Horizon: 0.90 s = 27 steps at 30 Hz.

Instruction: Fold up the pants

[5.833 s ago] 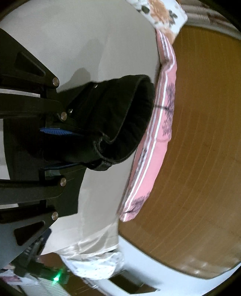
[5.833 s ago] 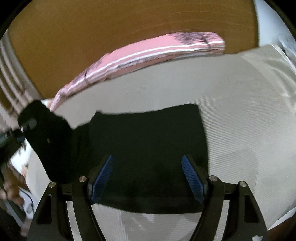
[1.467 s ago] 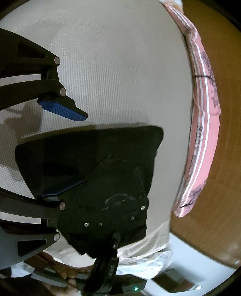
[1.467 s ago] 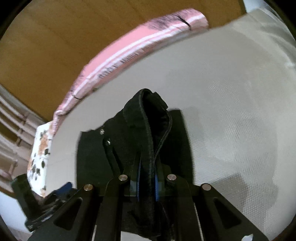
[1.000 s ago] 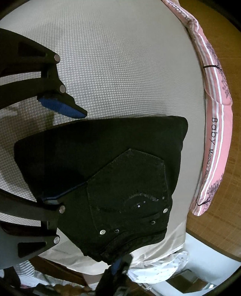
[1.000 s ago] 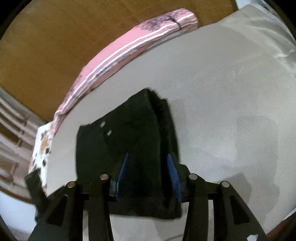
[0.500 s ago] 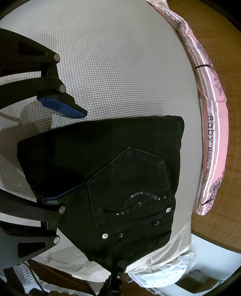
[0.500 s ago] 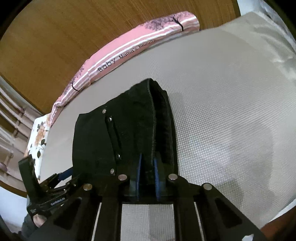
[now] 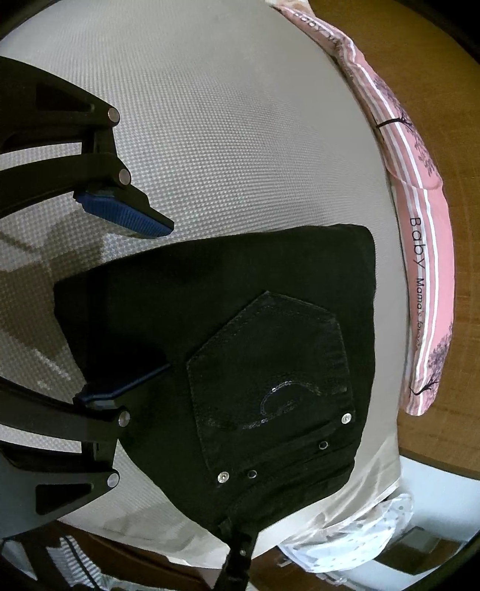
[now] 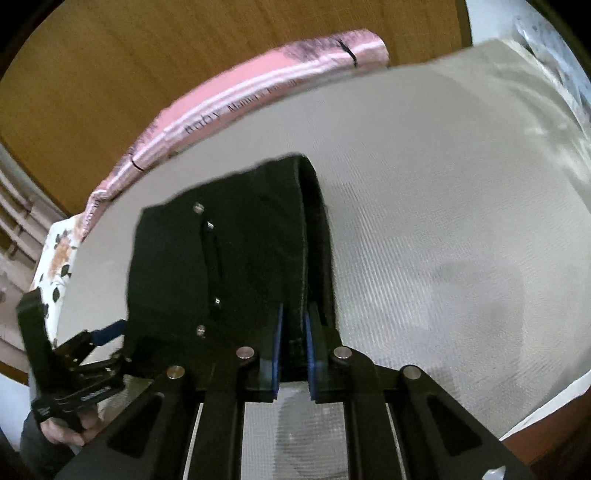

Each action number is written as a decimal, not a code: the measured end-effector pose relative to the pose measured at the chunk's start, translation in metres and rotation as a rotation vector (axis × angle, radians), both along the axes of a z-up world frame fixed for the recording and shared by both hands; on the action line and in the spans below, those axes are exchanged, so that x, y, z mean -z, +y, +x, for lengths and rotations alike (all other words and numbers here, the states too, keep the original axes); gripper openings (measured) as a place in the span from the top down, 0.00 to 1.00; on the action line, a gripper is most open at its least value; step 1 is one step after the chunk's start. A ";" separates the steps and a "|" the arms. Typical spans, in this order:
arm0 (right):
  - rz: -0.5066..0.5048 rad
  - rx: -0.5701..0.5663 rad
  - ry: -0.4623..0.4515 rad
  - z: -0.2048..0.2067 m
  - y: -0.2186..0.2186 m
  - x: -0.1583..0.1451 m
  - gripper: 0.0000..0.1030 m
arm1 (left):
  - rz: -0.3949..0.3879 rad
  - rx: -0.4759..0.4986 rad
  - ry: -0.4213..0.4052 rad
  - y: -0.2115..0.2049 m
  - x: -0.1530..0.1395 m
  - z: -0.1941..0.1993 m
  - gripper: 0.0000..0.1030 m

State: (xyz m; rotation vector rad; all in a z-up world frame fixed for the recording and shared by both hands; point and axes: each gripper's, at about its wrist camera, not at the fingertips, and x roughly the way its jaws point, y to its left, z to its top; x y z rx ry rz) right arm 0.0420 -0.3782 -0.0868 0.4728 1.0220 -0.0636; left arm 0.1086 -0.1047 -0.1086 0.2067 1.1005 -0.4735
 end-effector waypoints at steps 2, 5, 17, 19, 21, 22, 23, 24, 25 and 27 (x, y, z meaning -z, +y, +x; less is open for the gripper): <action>0.010 0.002 0.010 0.000 -0.002 0.005 0.91 | 0.002 0.000 -0.001 0.000 0.001 -0.001 0.32; 0.035 0.005 0.020 0.001 -0.007 0.009 0.90 | -0.001 -0.003 -0.001 0.000 0.002 -0.002 0.32; -0.007 0.064 -0.066 0.010 -0.017 -0.024 0.69 | -0.022 -0.015 -0.001 0.005 0.004 0.000 0.32; -0.017 0.044 -0.090 0.021 -0.014 -0.033 0.71 | -0.023 -0.015 0.000 0.005 0.004 0.000 0.32; -0.029 0.021 -0.109 0.036 -0.009 -0.040 0.73 | -0.024 -0.017 0.003 0.005 0.004 0.000 0.32; -0.041 0.000 -0.115 0.046 -0.005 -0.042 0.74 | -0.024 -0.017 0.005 0.005 0.004 0.001 0.32; -0.051 -0.009 -0.119 0.053 -0.002 -0.043 0.75 | -0.024 -0.016 0.006 0.005 0.004 0.001 0.32; -0.056 -0.018 -0.121 0.061 0.001 -0.044 0.75 | -0.024 -0.017 0.007 0.005 0.004 0.001 0.31; -0.057 -0.027 -0.123 0.068 0.003 -0.044 0.76 | -0.024 -0.017 0.008 0.005 0.004 0.001 0.31; -0.073 -0.029 -0.120 0.084 0.006 -0.041 0.76 | -0.025 -0.017 0.010 0.005 0.004 0.002 0.31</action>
